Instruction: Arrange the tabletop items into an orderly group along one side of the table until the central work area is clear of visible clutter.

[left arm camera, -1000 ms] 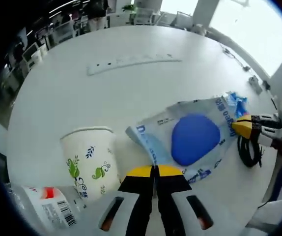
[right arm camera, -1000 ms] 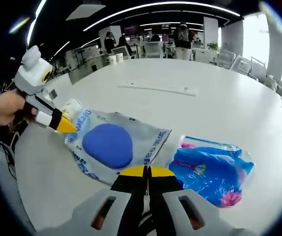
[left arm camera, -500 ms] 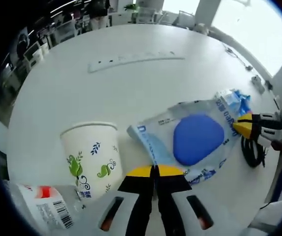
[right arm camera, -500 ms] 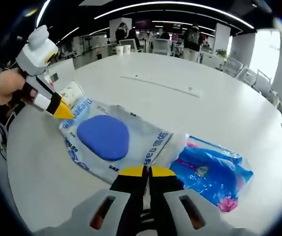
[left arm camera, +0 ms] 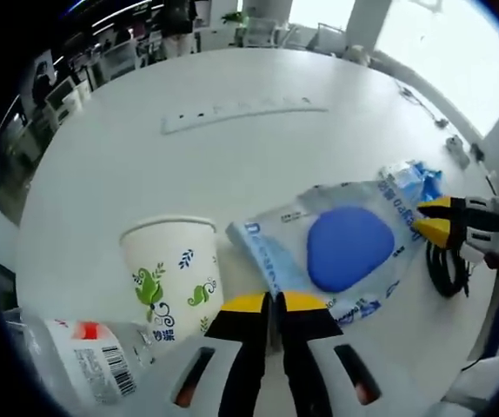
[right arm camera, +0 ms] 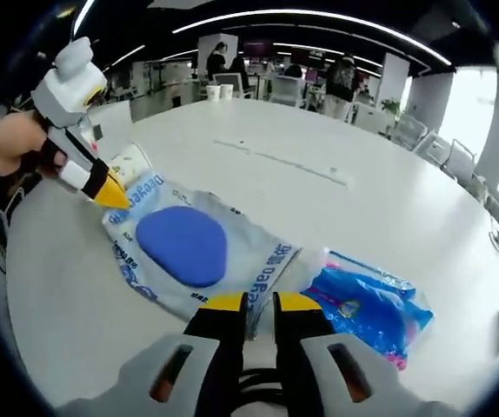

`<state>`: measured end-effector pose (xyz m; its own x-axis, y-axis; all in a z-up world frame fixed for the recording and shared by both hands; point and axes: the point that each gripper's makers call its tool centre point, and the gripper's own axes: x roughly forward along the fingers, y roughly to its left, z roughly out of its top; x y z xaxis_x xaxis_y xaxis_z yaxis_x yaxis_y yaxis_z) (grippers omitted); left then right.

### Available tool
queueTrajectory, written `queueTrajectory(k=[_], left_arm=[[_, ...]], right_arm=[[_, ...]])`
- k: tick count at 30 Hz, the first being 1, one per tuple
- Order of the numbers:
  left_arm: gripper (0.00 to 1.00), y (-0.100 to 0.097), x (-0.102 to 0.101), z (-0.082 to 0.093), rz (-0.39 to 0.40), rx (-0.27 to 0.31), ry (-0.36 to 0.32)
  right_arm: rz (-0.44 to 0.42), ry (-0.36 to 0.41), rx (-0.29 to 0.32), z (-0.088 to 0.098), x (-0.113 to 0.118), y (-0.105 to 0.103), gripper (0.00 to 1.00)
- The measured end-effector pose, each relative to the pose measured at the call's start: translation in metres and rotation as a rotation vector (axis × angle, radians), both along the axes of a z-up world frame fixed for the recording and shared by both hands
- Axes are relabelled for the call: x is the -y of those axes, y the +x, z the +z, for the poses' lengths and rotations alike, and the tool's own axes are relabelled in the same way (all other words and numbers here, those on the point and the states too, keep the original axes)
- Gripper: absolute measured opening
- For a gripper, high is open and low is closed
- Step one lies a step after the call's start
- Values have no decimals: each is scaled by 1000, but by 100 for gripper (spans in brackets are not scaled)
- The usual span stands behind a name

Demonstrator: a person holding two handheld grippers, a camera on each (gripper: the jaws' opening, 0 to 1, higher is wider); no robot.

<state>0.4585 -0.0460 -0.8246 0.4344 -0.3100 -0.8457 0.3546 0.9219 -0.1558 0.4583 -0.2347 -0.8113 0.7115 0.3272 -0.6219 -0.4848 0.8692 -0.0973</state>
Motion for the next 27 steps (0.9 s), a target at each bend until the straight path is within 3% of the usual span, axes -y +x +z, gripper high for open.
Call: queueTrajectory(k=[5,8,11,15,17,20,27], left_arm=[[7,1,-1,9,1,38,3],[19,4,3,19,-24,92,-18],[25,1,3,20,-32,84,-20],[51,1,4,27,-11,95,-49],[58,-1,8,31,-29,103,-64],[62,-7,15,35,-57,96,-108],[90,-8,26,49,-67,140,-192]], right_arm=[[-5,18,31,12,2,0,19],[-12,55,56,21,1,1,21],[-11,54,61,24,0,-1,23],[-25,79,40,25,-3,-4,33],[-29,101,27,26,-6,-7,41],[-19,108,21,28,-9,-11,42],[-18,124,6,32,-12,-21,45]])
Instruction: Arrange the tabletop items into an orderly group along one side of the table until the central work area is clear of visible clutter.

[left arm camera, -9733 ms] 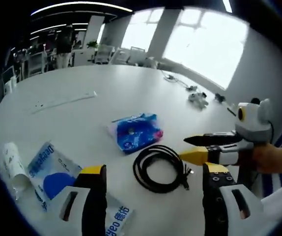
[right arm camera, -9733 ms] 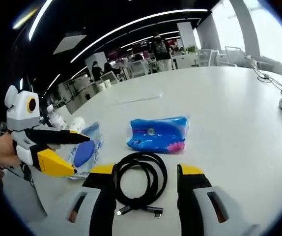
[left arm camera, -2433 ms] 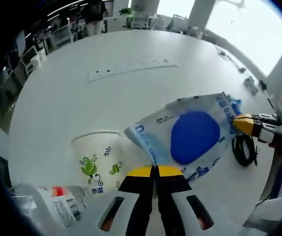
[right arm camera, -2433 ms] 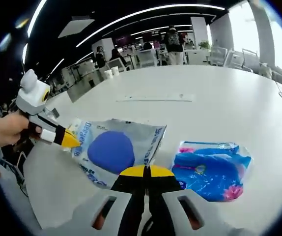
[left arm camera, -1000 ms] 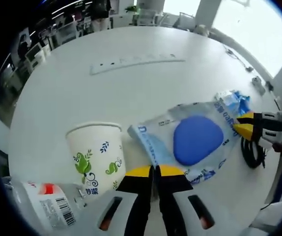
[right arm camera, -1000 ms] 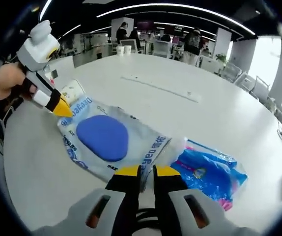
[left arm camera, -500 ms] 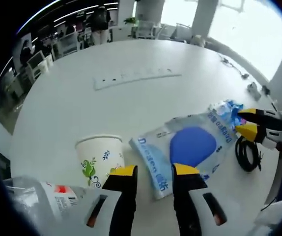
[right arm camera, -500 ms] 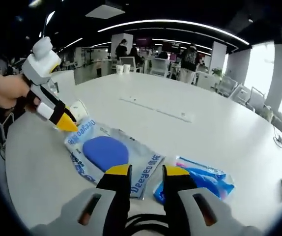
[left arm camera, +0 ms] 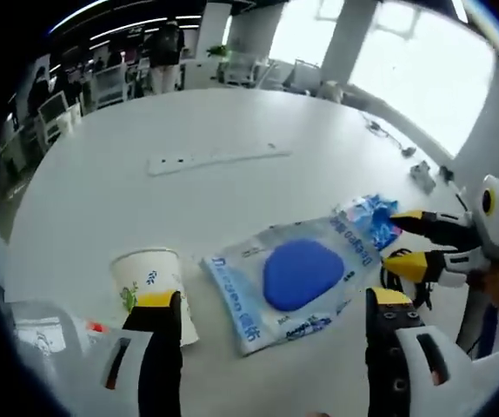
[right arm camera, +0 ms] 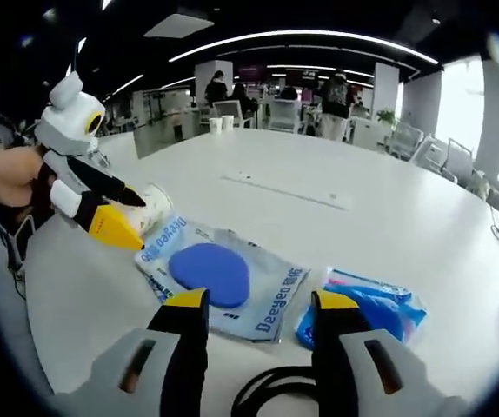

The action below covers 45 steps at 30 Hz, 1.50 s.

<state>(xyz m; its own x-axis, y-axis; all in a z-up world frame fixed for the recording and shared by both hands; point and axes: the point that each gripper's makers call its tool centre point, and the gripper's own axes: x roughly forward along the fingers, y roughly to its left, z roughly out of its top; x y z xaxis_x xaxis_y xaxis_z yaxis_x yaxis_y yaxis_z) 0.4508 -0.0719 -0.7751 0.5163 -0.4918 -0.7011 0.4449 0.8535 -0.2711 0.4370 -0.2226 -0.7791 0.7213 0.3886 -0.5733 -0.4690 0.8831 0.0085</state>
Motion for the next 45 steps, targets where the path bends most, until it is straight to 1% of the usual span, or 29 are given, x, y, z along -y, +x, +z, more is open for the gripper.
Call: queueTrajectory(k=[2,4,13,17,20,23,31,34,38,41,45], left_arm=[[96,-3,2,5,0,4,-27],[97,-4,0,8,-4,12,-30],[97,-22,-8,20,-20,25,-31],[97,-27,-15,23,-12,31,-24],[97,-32,-17,28,-12,33,-23],[97,-38,-22,30,-15,33,-7],[97,-53,-33,36,0,39,0],[97,-59,-39,37,8,39,4],[97,-68,-47,40,0,41,17],[97,-74,-57,44,4,49,24],[97,-81,-70,44,19,48,22]], right_arm=[[-2,7,-4,2,1,-2,47],[-4,14,-10,3,1,-7,48],[-9,15,-20,10,0,-22,48],[-1,13,-13,15,-4,-28,47],[3,12,-10,17,-6,-32,47],[3,17,-13,19,-7,-35,47],[5,21,-2,25,-10,-44,47],[7,21,0,28,-10,-48,47],[8,23,1,30,-11,-52,47],[8,25,4,33,-13,-55,47],[13,33,4,35,-17,-58,48]])
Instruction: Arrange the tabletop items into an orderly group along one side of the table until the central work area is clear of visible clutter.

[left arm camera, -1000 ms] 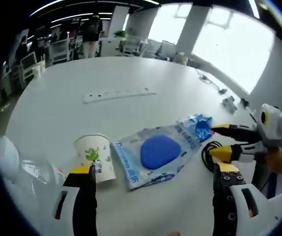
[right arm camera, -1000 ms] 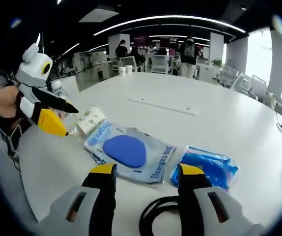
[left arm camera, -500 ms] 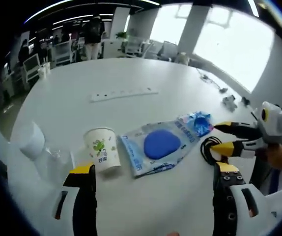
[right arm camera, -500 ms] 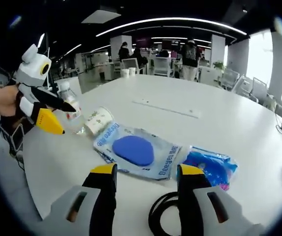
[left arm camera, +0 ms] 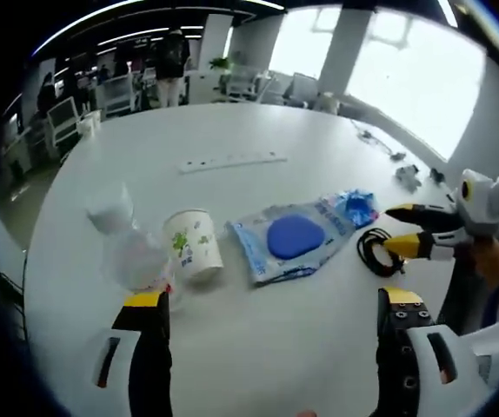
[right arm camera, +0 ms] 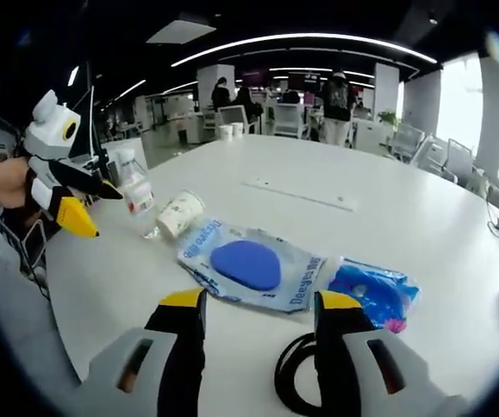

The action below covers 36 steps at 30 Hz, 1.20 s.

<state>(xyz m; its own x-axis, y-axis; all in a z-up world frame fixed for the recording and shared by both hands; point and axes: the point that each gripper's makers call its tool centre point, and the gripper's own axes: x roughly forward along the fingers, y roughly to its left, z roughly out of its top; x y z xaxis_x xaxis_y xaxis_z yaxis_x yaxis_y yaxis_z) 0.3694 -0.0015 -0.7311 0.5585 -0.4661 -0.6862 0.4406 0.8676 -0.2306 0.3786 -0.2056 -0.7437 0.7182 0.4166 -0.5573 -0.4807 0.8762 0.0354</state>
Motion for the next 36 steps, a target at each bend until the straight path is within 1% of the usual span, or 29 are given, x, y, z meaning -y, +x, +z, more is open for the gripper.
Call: queueTrajectory(k=[9,17,24,26,28,30,31,33,36], left_arm=[[96,-15,-23,-4,15,-13,8],[95,-20,-44,-4,28,-15,12],[96,-28,-53,-2,20,-3,16],[96,-31,-54,-2,18,3,8],[96,-33,-54,-1,10,18,6],[96,-35,-56,2,16,50,14],[97,-34,-58,6,28,76,8],[97,-35,-59,10,43,110,-22],[97,-35,-63,15,57,163,-23]], right_arm=[[10,2,-3,1,-11,-2,48],[34,-2,-14,1,-30,-6,48],[37,-10,-12,4,-36,-11,47],[34,-7,-15,4,-37,-13,47],[30,-3,-9,6,-39,-14,47],[29,5,-8,6,-41,-14,47],[26,11,-9,6,-42,-15,47],[40,24,-11,7,-46,-15,47],[74,43,-10,9,-53,-12,47]])
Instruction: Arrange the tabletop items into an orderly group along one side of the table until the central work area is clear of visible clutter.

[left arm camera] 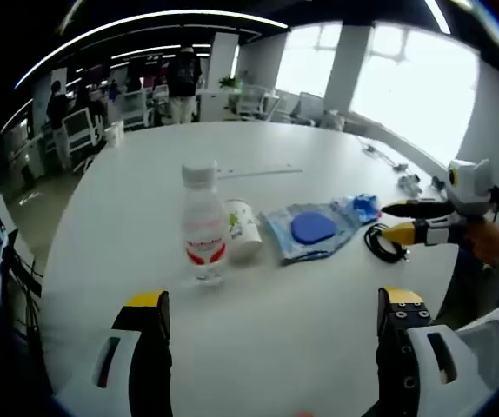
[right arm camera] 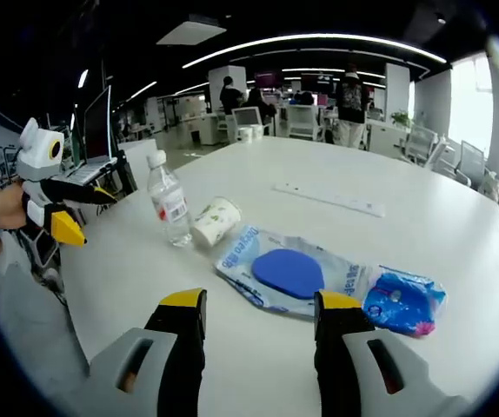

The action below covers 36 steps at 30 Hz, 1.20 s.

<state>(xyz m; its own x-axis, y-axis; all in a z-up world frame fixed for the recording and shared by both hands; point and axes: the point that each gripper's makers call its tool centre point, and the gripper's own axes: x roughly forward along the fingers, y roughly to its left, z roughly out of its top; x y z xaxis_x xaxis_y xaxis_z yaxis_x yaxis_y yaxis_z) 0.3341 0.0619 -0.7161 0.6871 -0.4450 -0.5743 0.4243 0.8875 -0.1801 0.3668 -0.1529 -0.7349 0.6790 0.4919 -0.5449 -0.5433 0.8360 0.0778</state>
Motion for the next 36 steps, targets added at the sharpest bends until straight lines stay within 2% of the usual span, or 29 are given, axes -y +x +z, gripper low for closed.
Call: queueTrajectory(k=[2,6,8,19,24,29,36], left_arm=[[97,-3,-6,0,26,4,-3],[97,-9,-11,-4,37,-1,-15],[97,-12,-12,-5,38,-1,-12],[97,-28,-13,-8,31,-14,-23],[97,-31,-19,-12,49,-27,-37],[97,-36,-22,-15,55,-35,-49],[96,-41,-32,-19,97,-43,-68]], right_arm=[[19,36,-22,1,-6,1,49],[55,46,-8,3,-14,8,49],[62,85,-11,5,-20,13,49],[146,189,10,23,-54,62,49],[146,217,7,28,-66,78,48],[160,239,-11,27,-81,85,49],[174,237,-59,14,-102,91,48]])
